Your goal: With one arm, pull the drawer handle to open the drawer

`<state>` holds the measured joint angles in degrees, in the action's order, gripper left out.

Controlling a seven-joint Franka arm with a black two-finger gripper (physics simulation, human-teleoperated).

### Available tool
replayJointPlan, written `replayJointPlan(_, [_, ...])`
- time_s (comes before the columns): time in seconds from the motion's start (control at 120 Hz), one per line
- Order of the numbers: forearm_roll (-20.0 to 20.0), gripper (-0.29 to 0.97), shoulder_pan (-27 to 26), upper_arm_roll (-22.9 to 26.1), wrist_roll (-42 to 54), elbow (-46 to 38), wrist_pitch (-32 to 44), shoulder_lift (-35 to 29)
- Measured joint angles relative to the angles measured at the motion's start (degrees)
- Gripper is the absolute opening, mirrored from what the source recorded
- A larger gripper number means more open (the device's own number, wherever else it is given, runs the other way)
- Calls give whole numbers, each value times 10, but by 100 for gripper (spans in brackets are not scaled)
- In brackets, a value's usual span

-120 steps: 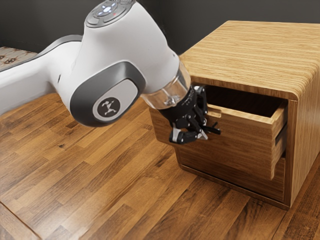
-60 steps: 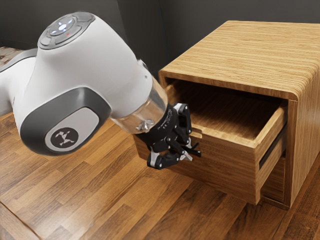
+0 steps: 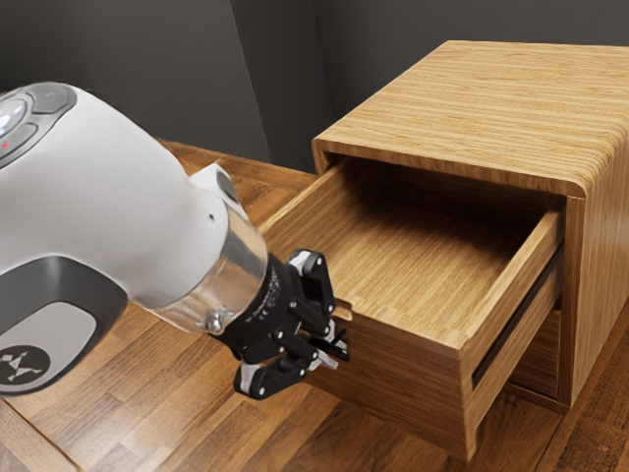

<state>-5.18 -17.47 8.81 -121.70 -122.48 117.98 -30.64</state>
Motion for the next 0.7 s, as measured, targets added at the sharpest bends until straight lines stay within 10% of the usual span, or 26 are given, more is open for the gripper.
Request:
replayJointPlan(0.4, [6, -9, -12, 1, -10, -36, -6, -57])
replayJointPlan(0.7, [-28, 43, -13, 51, -42, 31, -64, -144])
